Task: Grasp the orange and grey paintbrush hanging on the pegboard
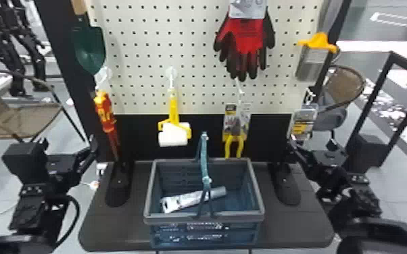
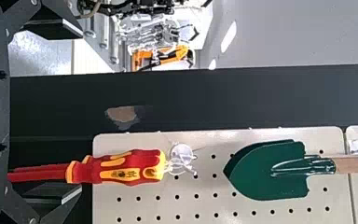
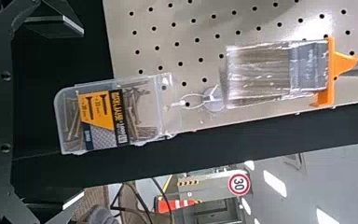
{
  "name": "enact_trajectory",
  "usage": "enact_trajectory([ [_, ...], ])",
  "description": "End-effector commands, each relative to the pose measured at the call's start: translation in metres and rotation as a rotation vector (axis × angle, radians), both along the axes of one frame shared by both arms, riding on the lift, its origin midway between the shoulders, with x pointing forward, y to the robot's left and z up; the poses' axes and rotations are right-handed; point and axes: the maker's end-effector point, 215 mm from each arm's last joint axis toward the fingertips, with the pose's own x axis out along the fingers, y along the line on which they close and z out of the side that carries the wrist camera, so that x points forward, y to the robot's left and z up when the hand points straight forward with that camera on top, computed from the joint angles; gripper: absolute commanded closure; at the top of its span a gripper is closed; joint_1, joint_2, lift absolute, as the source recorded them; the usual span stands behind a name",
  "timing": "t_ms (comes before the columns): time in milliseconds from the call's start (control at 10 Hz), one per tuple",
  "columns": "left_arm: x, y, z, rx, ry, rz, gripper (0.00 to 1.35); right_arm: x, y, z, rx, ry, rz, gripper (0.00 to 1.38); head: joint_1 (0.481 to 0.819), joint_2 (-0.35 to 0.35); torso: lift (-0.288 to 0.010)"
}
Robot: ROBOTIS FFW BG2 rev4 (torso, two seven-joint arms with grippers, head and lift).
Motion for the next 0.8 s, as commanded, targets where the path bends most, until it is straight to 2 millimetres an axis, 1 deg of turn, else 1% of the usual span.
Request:
enact_trajectory([
  [0, 0.0, 0.0, 0.0, -0.002, 0.0, 0.001, 0.15, 0.001, -0.008, 0.018, -0.025, 0.004, 0.01, 0.1, 0.549, 0.0, -0.1],
  [300, 0.0, -0.001, -0.002, -0.003, 0.004, -0.001, 0.15, 0.003, -0.031, 0.067, -0.069, -0.027, 0.015, 0.09, 0.549, 0.0, -0.1],
  [700, 0.001, -0.004, -0.003, -0.003, 0.009, -0.005, 0.15, 0.006, -0.07, 0.13, -0.1, -0.082, 0.004, 0.09, 0.549, 0.0, -0.1],
])
